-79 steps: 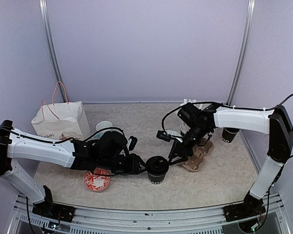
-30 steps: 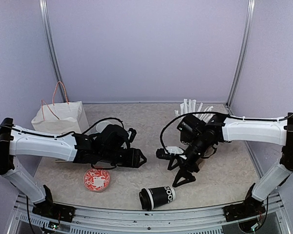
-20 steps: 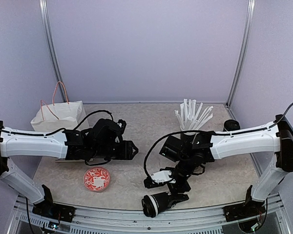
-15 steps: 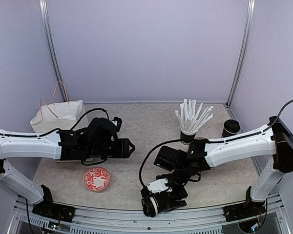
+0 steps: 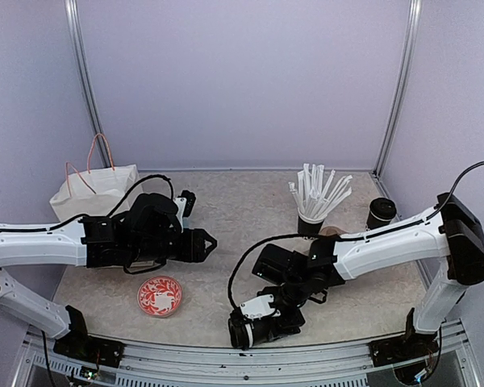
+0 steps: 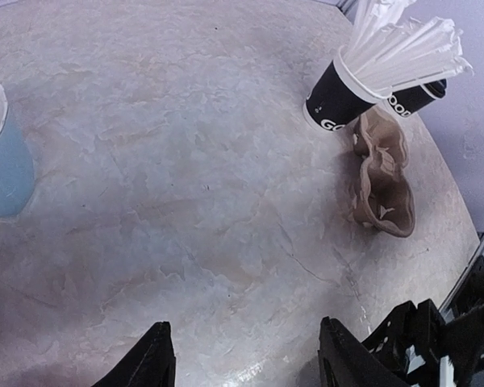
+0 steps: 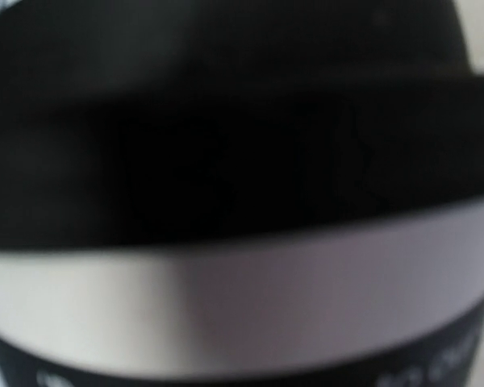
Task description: Pack the takeout coffee
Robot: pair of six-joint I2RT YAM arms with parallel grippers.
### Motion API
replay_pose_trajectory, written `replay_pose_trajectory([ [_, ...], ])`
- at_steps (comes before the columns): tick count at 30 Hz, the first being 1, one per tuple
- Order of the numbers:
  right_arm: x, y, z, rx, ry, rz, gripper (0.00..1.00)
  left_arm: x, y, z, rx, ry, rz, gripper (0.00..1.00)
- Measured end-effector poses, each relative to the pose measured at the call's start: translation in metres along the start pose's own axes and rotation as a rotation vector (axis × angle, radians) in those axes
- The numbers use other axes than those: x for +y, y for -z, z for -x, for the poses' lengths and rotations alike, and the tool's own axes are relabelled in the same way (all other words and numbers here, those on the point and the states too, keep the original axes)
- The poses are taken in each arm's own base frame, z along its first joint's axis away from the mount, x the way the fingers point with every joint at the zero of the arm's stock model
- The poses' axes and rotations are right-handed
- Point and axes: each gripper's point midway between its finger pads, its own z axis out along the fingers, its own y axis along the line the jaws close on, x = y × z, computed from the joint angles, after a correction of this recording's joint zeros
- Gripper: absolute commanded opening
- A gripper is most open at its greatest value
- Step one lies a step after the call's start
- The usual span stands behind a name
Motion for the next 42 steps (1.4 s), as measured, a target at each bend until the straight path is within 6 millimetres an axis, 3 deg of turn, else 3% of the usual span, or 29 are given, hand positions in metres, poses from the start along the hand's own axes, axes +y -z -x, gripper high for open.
replay_pose_trajectory([
  [4, -0.016, 0.018, 0.007, -0.095, -0.061, 0.007, 0.72, -0.006, 0.016, -0.006, 0.004, -0.069, -0.072, 0.68],
  [10, -0.054, 0.058, 0.018, -0.273, -0.165, 0.028, 0.73, -0.033, 0.056, -0.007, -0.080, -0.130, -0.293, 0.75],
  [13, -0.055, 0.069, 0.025, -0.330, -0.169, 0.058, 0.73, -0.053, 0.067, -0.005, -0.099, -0.148, -0.395, 0.75],
  [15, -0.050, 0.073, 0.030, -0.358, -0.164, 0.084, 0.73, -0.066, 0.068, -0.008, -0.093, -0.167, -0.451, 0.97],
  [17, -0.046, 0.077, 0.033, -0.375, -0.161, 0.102, 0.73, -0.079, 0.064, -0.018, -0.060, -0.201, -0.493, 0.99],
  [20, -0.044, 0.081, 0.035, -0.391, -0.160, 0.115, 0.73, -0.091, 0.054, -0.036, 0.008, -0.237, -0.524, 0.99],
  [25, -0.041, 0.085, 0.036, -0.400, -0.159, 0.124, 0.73, -0.097, 0.044, -0.054, 0.073, -0.262, -0.538, 0.92],
  [37, -0.045, 0.092, 0.036, -0.409, -0.166, 0.111, 0.73, -0.104, 0.038, -0.066, 0.135, -0.269, -0.578, 0.76],
  [42, -0.044, 0.091, 0.033, -0.391, -0.175, 0.113, 0.78, -0.107, 0.035, -0.068, 0.150, -0.272, -0.582, 0.68],
])
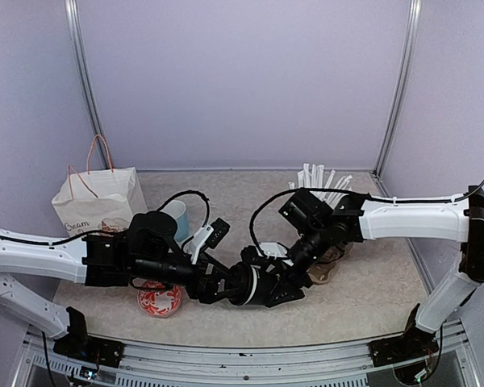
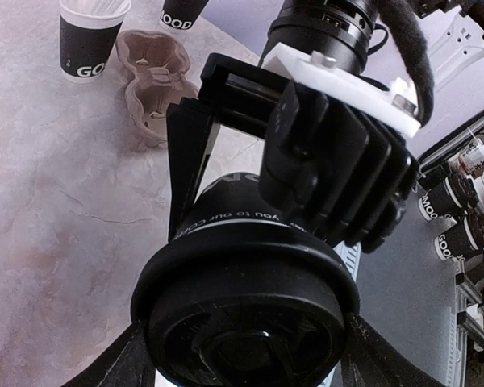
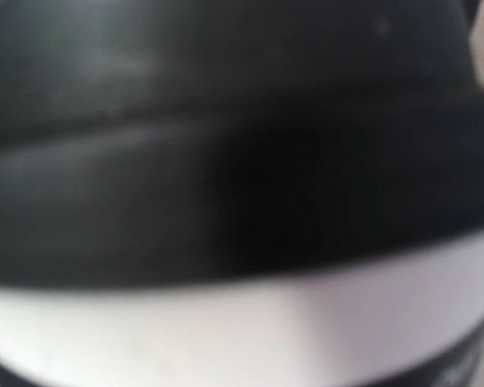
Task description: Pack the takeout coffee
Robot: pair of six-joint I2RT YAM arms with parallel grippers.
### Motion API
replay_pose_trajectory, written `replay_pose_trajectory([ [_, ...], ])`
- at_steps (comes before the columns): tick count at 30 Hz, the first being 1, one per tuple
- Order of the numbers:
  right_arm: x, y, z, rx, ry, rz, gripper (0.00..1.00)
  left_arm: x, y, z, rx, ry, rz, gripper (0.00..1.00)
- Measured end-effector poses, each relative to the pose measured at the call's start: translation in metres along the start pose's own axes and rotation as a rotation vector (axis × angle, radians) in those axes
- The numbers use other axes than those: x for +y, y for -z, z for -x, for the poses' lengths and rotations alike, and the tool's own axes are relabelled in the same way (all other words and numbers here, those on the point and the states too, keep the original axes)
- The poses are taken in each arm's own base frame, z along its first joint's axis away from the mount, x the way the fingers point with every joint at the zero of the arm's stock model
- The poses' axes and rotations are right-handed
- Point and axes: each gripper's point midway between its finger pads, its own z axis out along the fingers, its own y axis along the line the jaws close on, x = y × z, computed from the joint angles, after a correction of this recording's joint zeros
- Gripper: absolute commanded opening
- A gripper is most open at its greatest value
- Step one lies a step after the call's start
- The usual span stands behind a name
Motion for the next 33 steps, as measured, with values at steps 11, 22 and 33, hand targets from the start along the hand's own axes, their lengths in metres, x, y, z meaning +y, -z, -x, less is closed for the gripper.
replay_pose_trajectory([
  [11, -0.011, 0.010, -0.004, 0.011, -0.009, -0.057, 1.00, -0.004, 0.005, 0.013, 0.075, -0.037, 0.053, 0.68],
  [22, -0.036, 0.071, -0.010, -0.068, -0.087, -0.195, 1.00, 0.017, 0.009, 0.006, 0.365, -0.076, 0.316, 0.68],
  [33, -0.040, 0.072, -0.023, -0.077, -0.154, -0.195, 0.99, 0.024, 0.000, -0.046, 0.709, -0.191, 0.430, 0.76],
])
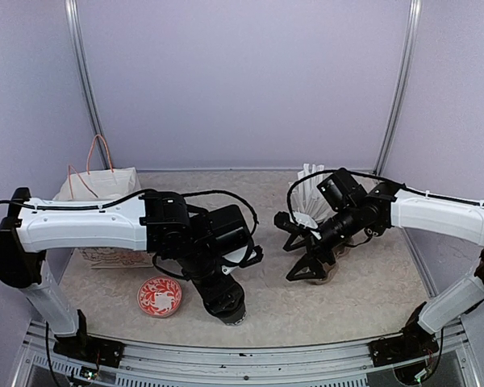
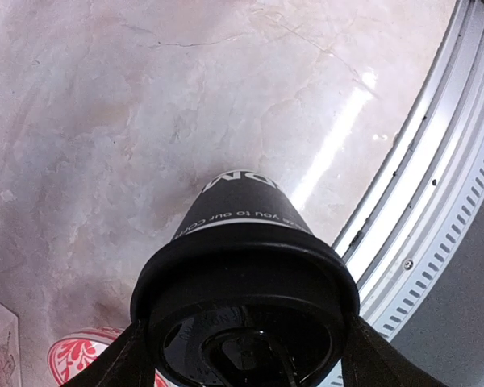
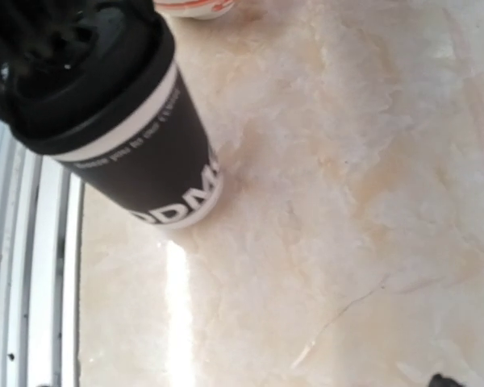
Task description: Pack the takeout coffee
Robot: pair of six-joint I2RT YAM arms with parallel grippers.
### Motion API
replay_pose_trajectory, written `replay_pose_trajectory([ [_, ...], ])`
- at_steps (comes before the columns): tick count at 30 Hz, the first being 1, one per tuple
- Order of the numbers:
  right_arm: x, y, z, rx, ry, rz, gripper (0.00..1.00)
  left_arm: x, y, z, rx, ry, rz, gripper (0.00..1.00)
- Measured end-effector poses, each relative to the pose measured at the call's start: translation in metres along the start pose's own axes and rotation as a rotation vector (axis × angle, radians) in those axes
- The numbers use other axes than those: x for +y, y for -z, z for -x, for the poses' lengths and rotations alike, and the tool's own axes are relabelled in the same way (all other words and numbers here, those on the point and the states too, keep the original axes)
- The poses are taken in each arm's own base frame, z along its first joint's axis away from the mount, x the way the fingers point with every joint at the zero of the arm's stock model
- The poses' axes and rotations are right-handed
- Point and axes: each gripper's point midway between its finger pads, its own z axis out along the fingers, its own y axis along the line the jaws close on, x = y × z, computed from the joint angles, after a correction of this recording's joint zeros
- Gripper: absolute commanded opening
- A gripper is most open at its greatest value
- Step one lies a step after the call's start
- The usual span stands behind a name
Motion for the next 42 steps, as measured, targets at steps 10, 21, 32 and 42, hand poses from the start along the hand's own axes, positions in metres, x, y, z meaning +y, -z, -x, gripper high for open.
replay_pose_trajectory([
  [10, 0.004, -0.003, -0.004, -0.003, -0.009, 0.023, 1.00, -0.009, -0.013, 0.011, 0.044, -0.084, 0.059, 0.91],
  [21, 0.017, -0.011, -0.002, -0.023, -0.083, 0.143, 0.85, 0.024, 0.034, 0.049, -0.262, 0.059, 0.225, 0.96],
  [32, 0.020, -0.048, -0.012, 0.051, -0.248, 0.264, 0.52, 0.047, 0.020, -0.004, -0.385, 0.554, -0.005, 0.81],
  [42, 0.039, -0.082, 0.001, 0.105, -0.264, 0.392, 0.58, 0.029, -0.009, -0.030, -0.356, 0.703, -0.185, 0.76],
])
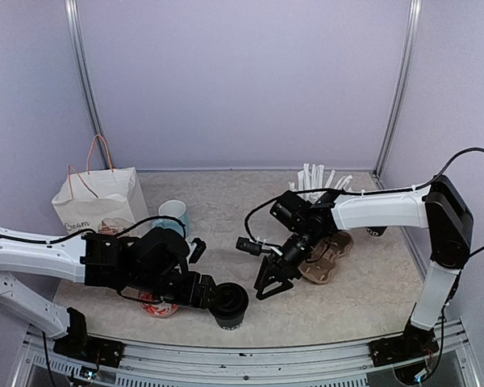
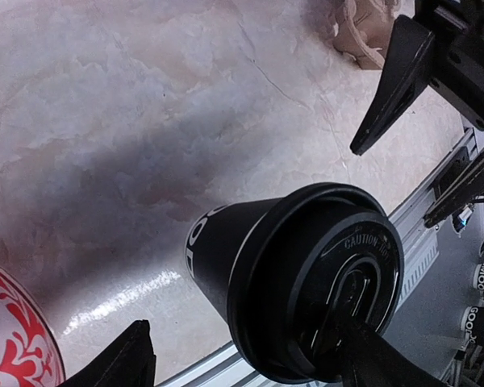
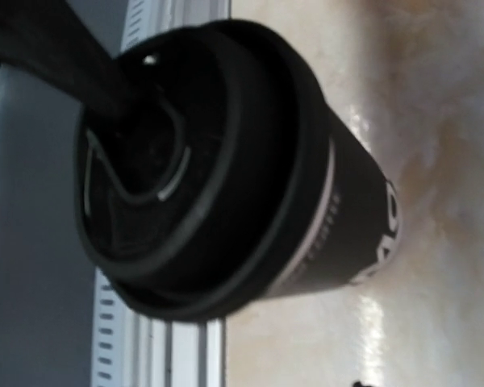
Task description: Pack the takeout coffee
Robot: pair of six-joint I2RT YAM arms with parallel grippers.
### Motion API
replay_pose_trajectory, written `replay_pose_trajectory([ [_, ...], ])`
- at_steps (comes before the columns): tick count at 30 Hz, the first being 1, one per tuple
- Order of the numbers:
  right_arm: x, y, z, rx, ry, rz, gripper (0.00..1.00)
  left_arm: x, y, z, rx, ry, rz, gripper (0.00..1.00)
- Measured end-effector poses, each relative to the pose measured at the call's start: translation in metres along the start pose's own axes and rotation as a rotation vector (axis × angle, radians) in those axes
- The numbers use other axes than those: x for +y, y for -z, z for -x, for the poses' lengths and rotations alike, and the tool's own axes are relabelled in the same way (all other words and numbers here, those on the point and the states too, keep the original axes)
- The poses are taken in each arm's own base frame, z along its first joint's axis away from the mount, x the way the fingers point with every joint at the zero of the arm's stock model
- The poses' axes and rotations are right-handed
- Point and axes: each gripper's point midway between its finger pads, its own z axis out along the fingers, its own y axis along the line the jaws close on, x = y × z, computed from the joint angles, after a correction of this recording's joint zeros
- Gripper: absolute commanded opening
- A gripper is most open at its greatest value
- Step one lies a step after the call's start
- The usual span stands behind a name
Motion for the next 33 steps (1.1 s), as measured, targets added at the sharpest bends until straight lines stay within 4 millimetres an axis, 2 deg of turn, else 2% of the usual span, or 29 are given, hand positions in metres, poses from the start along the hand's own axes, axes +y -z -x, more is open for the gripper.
replay_pose_trajectory([
  [11, 0.005, -0.013, 0.013, 0.020, -0.021, 0.089, 0.57, -0.006, -0.011, -0.012, 0.042, 0.012, -0.069, 0.73],
  [17, 0.003, -0.021, 0.012, 0.040, -0.062, 0.141, 0.56, -0.006, -0.014, -0.010, 0.029, 0.022, -0.105, 0.72],
  [23, 0.005, -0.022, 0.011, 0.047, -0.081, 0.167, 0.52, -0.005, -0.015, -0.008, 0.019, 0.031, -0.131, 0.72],
  [33, -0.001, -0.025, 0.021, 0.043, -0.098, 0.168, 0.43, -0.005, -0.017, -0.005, 0.015, 0.021, -0.151, 0.71],
])
